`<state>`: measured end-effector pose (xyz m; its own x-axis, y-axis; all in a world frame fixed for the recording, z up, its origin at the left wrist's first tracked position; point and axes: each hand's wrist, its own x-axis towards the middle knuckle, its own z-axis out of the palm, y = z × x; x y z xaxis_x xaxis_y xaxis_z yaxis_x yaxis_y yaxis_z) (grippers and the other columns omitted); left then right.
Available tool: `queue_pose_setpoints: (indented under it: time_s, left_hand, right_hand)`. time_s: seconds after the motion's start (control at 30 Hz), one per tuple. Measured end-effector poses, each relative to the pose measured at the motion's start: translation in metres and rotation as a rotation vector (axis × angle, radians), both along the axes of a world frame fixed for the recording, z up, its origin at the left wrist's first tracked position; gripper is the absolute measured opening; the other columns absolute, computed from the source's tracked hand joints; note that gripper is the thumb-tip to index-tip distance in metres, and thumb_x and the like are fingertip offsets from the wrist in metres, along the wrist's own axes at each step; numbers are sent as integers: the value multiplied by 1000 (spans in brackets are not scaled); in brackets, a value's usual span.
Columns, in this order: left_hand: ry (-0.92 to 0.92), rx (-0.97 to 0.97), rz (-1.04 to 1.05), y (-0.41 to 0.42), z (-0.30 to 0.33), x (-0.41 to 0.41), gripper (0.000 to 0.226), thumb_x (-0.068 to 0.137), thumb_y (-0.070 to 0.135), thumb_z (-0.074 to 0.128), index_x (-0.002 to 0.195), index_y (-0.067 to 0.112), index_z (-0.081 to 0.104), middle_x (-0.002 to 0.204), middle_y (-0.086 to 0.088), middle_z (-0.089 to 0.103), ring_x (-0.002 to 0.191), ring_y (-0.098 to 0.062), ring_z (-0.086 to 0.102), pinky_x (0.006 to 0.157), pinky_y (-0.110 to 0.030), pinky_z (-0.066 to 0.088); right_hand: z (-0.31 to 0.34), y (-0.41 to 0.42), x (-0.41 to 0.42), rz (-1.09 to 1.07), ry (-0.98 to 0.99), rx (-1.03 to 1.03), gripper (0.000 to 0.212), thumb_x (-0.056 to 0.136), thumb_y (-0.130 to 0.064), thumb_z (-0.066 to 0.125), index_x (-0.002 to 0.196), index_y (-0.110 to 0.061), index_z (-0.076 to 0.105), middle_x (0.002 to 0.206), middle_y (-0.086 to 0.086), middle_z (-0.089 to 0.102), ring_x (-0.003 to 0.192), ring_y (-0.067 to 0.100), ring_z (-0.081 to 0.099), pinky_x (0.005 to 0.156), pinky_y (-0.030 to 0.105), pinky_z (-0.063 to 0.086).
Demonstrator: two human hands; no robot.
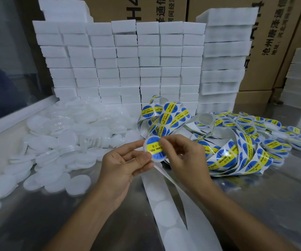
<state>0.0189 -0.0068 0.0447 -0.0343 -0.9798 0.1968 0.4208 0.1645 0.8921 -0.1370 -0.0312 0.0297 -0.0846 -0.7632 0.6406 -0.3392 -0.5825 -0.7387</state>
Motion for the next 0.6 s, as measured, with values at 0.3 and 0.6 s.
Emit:
queue_pose_setpoints:
  time_s: [0.3,0.6]
  left_hand:
    - [-18,13,-39,0,-2,0,28,55,6,75,81,14,80,74,-14,72,67,-21,72,59,-24,57]
    - [-160,-64,-45,0,-6,0,29,63,12,72,88,21,81,73,-12,69,70,-20,71,61,-25,58]
  right_hand:
    - [-1,-4,-2,52,-36,42,17,95,-23,64,87,-10,72,72,-1,72,67,18,68,63,44,55]
    - [3,0,-1,-13,-56,84,40,77,-51,77,65,-18,57,60,4,65,58,25,63,51,35,50]
